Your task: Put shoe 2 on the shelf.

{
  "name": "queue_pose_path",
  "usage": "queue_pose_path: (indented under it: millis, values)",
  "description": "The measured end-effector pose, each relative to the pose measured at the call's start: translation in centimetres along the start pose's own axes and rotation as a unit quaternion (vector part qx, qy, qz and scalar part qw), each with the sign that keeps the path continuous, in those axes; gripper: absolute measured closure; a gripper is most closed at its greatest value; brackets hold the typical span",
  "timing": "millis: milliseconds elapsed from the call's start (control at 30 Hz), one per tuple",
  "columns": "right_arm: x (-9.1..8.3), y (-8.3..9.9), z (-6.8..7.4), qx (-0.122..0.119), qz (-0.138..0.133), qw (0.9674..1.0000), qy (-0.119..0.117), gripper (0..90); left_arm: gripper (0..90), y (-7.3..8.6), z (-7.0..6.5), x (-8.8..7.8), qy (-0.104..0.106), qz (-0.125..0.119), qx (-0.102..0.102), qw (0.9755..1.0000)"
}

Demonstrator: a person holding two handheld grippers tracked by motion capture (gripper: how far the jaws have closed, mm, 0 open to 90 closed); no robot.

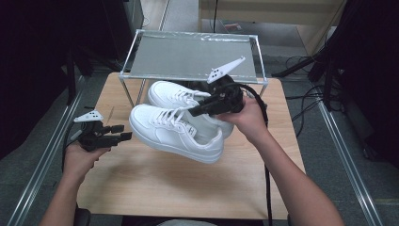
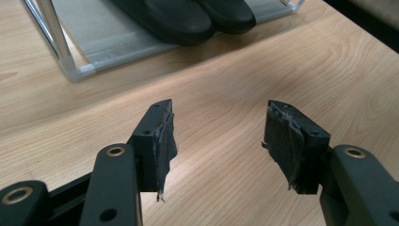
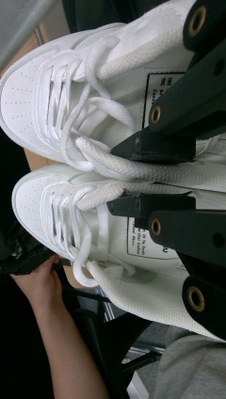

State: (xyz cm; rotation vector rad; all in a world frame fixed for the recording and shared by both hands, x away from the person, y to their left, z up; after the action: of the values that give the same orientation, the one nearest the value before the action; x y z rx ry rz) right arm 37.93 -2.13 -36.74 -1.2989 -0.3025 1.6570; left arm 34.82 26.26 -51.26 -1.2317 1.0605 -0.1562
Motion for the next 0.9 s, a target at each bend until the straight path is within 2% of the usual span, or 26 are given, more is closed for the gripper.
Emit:
queue_pose_path:
  millis: [200,333,433,533,733,900]
  values:
    - [-0.1,-2.5,0.4,0.006,0.001,1.0,0.005,78.7,43.3,0.0,-0.1,0.1,0.002,0.001,0.004,1.0]
    - [-0.6,-4.1,0.5,0.011,-0.01,0.9998,0.013,78.8,43.3,0.0,-0.1,0.2,0.002,0.001,0.003,1.0]
    - [-1.1,-5.4,0.2,0.019,-0.012,0.9996,0.018,78.8,43.3,0.0,-0.1,0.1,0.004,0.0,0.002,1.0]
    - [-1.6,-6.6,-0.2,0.022,-0.018,0.9991,0.032,78.9,43.3,0.0,-0.1,0.1,0.004,0.0,0.003,1.0]
    - [-2.2,-8.6,-1.3,0.039,-0.038,0.9965,0.063,78.9,43.3,0.0,-0.2,0.3,0.008,-0.001,0.005,1.0]
    - [-2.7,-10.1,-2.7,0.068,-0.052,0.992,0.092,78.9,43.3,0.0,-0.3,0.3,0.01,0.002,0.006,0.9999]
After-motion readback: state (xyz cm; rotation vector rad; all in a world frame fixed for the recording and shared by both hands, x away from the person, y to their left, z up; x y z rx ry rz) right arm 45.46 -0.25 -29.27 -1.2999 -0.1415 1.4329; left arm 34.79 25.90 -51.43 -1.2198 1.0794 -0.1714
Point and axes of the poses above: each handheld gripper's, and its own axes: x roughly forward along the jaws, y roughly out of its underside, z roughly to its left, the point moved 8 cm from there along x, roughly forward along the jaws, and after that the axes turned 15 degrees about x, right-handed, at the moved point
